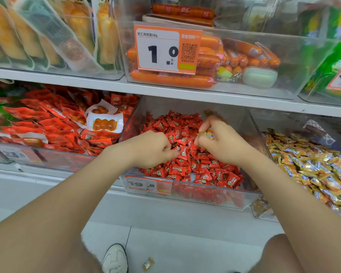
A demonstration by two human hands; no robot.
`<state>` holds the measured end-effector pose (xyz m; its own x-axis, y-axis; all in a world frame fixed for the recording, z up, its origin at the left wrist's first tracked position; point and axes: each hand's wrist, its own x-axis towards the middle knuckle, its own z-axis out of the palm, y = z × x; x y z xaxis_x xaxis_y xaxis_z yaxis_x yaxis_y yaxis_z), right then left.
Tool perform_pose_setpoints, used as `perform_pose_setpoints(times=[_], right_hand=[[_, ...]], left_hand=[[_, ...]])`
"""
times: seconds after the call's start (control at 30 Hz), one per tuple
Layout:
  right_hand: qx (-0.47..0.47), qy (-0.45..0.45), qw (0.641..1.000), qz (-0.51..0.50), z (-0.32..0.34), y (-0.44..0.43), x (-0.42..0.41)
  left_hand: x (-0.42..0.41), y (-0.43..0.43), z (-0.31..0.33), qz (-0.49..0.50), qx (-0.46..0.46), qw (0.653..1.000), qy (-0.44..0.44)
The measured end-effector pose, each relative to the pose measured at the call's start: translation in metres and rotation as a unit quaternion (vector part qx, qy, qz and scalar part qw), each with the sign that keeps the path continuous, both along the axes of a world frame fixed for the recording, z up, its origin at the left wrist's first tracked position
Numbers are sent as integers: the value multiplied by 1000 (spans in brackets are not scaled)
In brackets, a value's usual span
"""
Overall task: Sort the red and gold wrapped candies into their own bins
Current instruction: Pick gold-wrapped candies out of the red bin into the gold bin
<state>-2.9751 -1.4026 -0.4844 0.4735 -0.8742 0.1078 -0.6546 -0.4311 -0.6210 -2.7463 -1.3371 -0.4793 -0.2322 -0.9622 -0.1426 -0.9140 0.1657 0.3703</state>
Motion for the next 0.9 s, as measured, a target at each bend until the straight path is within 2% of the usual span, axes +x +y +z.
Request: perform_pose_setpoints(times=[0.07, 0.17, 0.33, 0.47, 0.63, 0.7, 0.77, 0.83, 0.9], right_hand=[[31, -15, 999, 39, 0, 5, 0], [36, 41, 994, 94, -1, 11, 4], [101, 118, 966, 205, -15, 17, 22], [20, 208, 954, 213, -28, 15, 36], [-100, 292, 942, 131, -21, 7, 28], [-109, 285, 945, 115, -19, 3, 20], [-75, 237, 960, 129, -18, 1, 13], [-11, 174, 969, 173, -18, 4, 12], [69, 127, 964, 224, -16, 10, 17]], left_hand=[[-1, 1, -2, 6, 54, 998, -32], [0, 1, -4, 3, 107, 992, -69], [0, 0, -8, -2, 111, 989, -96], [-5, -2, -19, -17, 79, 991, -107], [-4, -8, -25, -30, 79, 990, -111], [-3, -10, -28, -32, 83, 989, -120], [-3, -10, -27, -29, 102, 987, -118], [-4, -8, -20, -31, 116, 986, -116], [-3, -6, -11, -25, 116, 988, -101]])
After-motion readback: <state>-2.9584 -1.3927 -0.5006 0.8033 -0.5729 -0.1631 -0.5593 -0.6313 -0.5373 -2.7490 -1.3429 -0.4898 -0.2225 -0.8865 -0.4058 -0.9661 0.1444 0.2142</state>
